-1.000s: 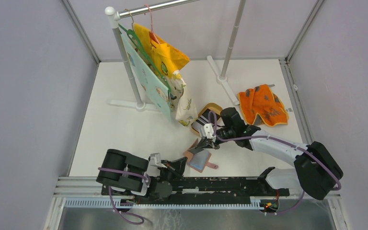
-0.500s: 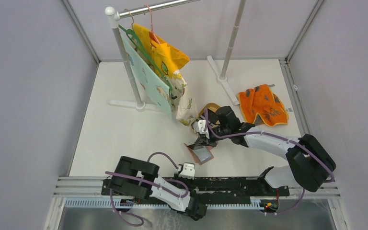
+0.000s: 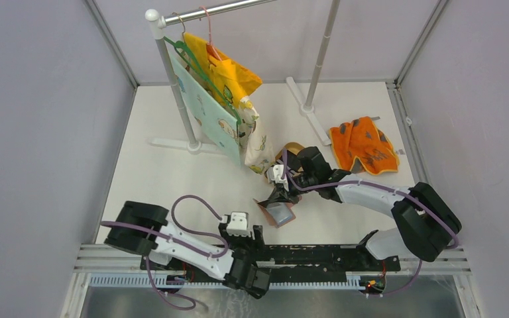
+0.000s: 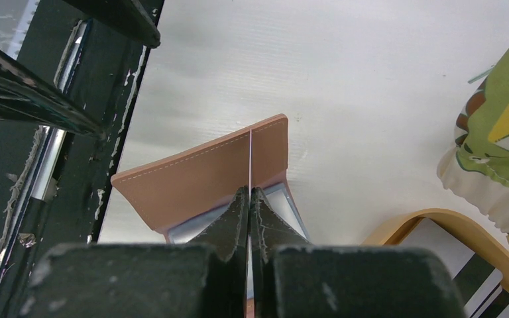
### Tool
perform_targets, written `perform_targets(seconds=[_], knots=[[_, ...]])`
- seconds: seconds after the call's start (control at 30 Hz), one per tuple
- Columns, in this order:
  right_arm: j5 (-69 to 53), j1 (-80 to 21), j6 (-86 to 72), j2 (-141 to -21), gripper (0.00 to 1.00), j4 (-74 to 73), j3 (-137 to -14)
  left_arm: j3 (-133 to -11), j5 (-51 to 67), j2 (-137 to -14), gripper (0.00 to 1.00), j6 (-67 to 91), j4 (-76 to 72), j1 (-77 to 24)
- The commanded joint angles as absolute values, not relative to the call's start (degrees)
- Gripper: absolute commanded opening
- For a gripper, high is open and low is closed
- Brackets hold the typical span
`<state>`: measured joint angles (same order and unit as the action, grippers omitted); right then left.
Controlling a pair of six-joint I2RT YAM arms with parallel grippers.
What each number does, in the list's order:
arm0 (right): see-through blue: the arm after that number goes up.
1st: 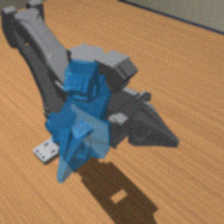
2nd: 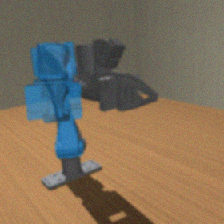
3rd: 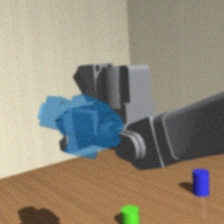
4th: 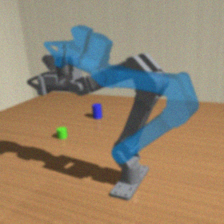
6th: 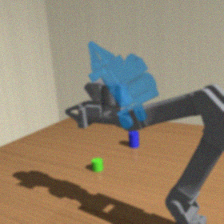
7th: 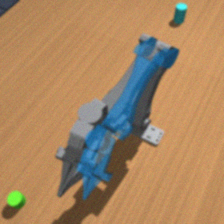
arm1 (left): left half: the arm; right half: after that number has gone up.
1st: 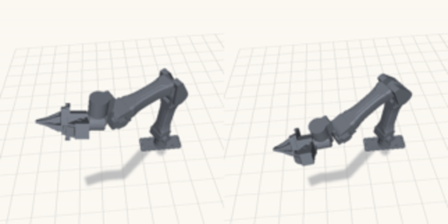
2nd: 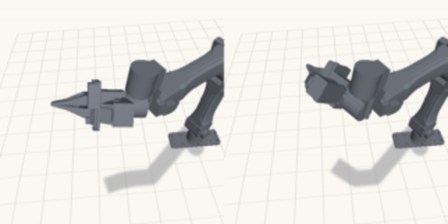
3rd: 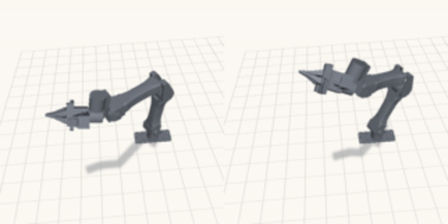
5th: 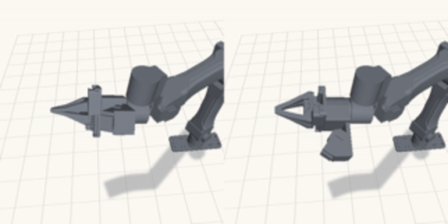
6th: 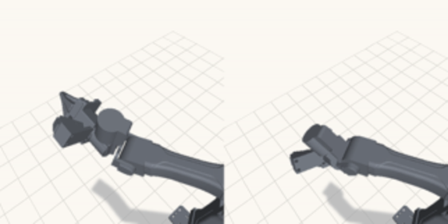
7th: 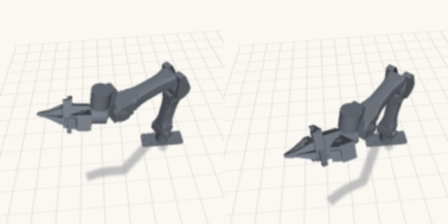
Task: Put the credit cards into the card holder
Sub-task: Open the card holder at the center of the board.
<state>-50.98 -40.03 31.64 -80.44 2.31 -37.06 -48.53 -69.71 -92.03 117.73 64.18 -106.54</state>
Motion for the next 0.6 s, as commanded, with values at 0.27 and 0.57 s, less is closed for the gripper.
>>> perform_targets(seconds=[0.27,0.57], knots=[[-53.1,-40.2,26.9,-82.6,0.0,3.9,-36.9,-31.7,-50.2,-49.9,1.0,57.5,13.1,-99.6],[-52.5,-40.2,23.8,-84.0,0.0,6.0,-36.4,-31.1,-38.4,-48.6,0.97,61.1,16.0,-86.8]])
